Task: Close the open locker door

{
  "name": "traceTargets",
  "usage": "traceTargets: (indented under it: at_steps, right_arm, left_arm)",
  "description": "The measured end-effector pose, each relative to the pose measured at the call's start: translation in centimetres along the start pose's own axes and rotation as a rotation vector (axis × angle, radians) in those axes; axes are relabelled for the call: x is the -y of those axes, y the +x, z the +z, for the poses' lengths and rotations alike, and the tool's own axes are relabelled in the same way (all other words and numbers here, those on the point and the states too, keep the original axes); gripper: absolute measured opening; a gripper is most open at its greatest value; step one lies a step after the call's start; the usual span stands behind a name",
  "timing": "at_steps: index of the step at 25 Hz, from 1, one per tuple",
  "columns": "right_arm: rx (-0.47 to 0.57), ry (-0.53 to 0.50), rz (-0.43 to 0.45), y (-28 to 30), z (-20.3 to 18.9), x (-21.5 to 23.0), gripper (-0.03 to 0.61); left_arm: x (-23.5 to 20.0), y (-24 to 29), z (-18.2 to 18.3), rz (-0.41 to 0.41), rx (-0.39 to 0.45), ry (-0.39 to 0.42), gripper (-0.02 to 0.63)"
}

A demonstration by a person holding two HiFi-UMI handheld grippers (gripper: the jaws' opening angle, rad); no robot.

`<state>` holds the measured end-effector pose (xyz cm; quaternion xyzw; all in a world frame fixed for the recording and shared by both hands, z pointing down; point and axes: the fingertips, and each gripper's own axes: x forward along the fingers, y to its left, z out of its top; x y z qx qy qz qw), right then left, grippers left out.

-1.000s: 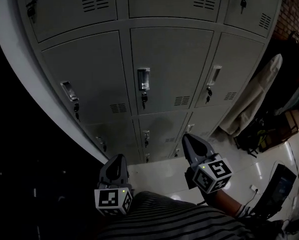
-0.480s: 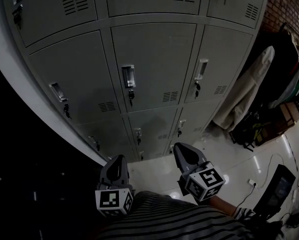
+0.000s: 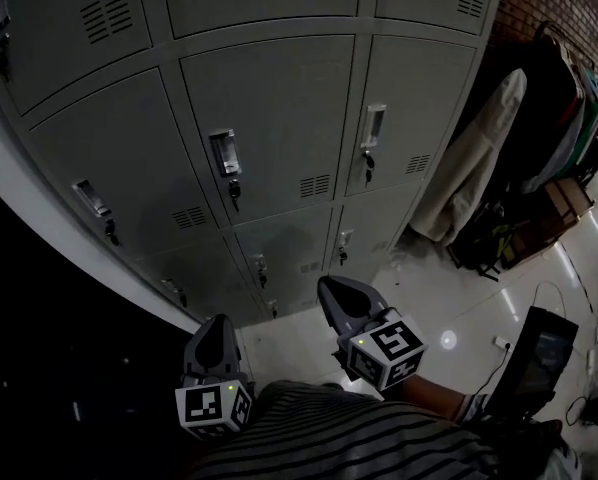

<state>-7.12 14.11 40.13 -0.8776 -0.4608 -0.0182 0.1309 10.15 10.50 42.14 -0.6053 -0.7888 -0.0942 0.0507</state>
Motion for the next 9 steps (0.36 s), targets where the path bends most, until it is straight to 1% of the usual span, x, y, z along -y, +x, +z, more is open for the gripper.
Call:
traceTargets:
  at_steps: [5,9]
  right_arm:
    - [-0.007,-0.009,0.021,0.26,0.03,-0.5,0.0]
    - [-0.023,0.001,0.04,0.38,-0.69,-1.04,0.0]
  left_arm:
    - [-0.05,0.03,-0.02,0.0,-0.007,0.003,0.003]
    - [-0.27,-0.52,-0.5,0.014,-0.013,0.0,0.003]
